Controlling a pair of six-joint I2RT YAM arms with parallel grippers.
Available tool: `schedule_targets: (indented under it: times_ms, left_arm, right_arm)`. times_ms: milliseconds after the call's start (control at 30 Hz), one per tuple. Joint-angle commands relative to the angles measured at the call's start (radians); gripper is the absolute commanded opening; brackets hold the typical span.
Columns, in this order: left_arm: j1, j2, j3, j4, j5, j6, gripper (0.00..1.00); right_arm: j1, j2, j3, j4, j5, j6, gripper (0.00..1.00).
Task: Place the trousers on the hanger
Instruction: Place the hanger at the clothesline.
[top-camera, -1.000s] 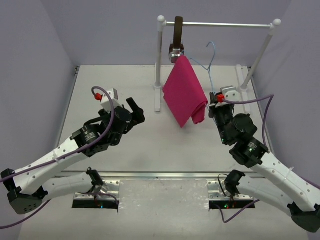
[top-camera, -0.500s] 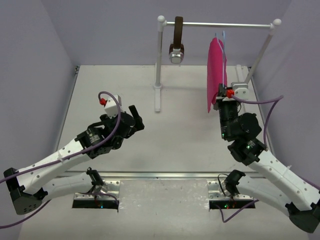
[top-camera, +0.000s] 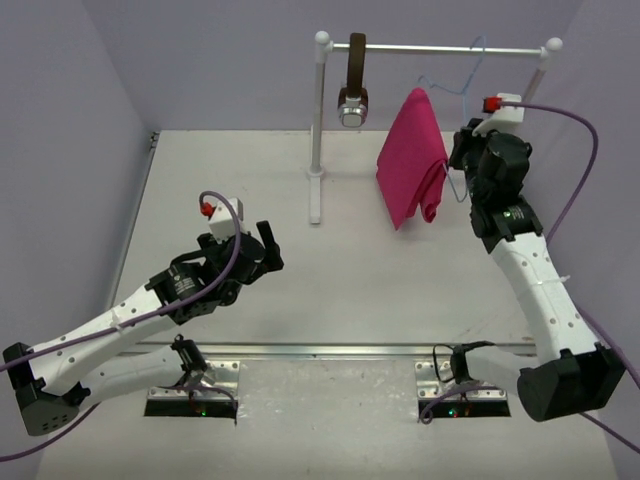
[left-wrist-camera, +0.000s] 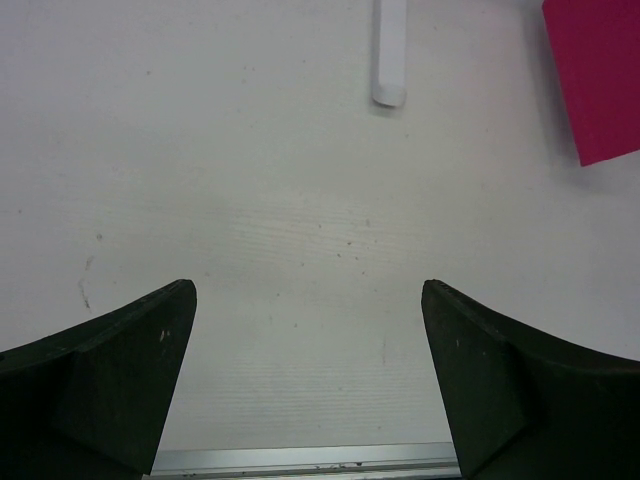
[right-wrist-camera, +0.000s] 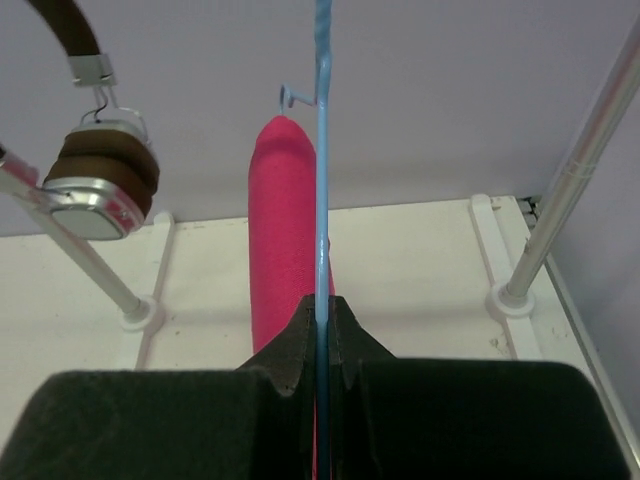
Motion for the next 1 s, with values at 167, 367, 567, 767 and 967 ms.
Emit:
schedule_targets:
  times_ms: [167, 367, 567, 767, 967]
  left_arm:
    - [0.008, -0.045, -0.034, 0.068, 0.045, 0.039, 0.93]
    - [0.008, -0.061, -0.042, 0.085, 0.066, 0.05, 0.93]
    - [0.008, -0.059, -0.049, 0.097, 0.07, 0.054, 0.93]
    - [0.008, -0.059, -0.05, 0.096, 0.073, 0.054, 0.93]
    - [0.008, -0.065, -0.05, 0.09, 0.076, 0.054, 0.93]
  right_arm:
    - [-0.206, 0.066, 0.165, 0.249, -0.296, 0.24, 0.0]
    - [-0.204, 0.155, 0.245, 0.266, -0.376, 0.182, 0.0]
    - [-0.206, 0.2, 0.245, 0.303, -0.382, 0.192, 0.0]
    - [-0.246, 0.191, 0.147, 0.403, -0.414, 0.255, 0.0]
    - [-0.277, 0.188, 0.067, 0.461, -0.445, 0.332, 0.0]
